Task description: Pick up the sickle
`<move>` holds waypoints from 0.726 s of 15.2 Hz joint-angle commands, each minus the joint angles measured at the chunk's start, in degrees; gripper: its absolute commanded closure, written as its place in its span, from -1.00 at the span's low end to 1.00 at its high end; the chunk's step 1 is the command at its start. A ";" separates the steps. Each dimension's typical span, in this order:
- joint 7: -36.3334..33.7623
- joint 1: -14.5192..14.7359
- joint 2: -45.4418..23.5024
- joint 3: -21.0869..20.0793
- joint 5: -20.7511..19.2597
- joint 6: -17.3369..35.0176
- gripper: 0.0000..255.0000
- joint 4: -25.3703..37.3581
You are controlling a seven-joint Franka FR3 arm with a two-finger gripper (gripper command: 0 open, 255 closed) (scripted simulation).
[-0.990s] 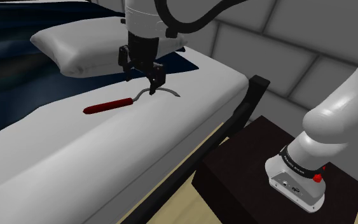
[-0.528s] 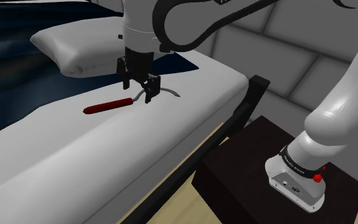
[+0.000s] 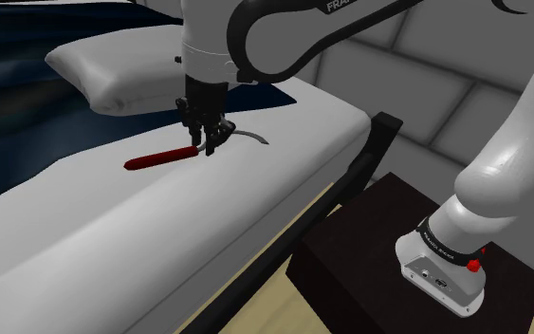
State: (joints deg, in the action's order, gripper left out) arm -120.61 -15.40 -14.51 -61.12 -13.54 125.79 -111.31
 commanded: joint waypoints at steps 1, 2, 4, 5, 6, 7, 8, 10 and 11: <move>-0.14 0.14 -0.52 0.33 -0.31 0.38 1.00 -0.04; 0.02 -0.06 -0.33 0.23 -0.11 0.45 1.00 -0.21; 0.36 -0.47 0.07 0.01 0.30 0.48 1.00 -0.46; 0.68 -0.75 0.49 -0.28 0.81 -0.17 1.00 -0.04; 0.99 -1.00 0.89 -0.54 1.29 -0.82 1.00 0.41; 1.29 -1.26 1.29 -0.80 1.77 -1.48 1.00 0.86; 1.58 -1.50 1.67 -1.04 2.23 -2.14 1.00 1.33; 2.13 -1.93 2.41 -1.47 3.10 -3.48 1.00 2.31; 2.38 -2.13 2.76 -1.66 3.51 -4.16 1.00 2.82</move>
State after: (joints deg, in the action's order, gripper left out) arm -118.54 -17.28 -12.13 -62.58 -10.48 122.26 -108.93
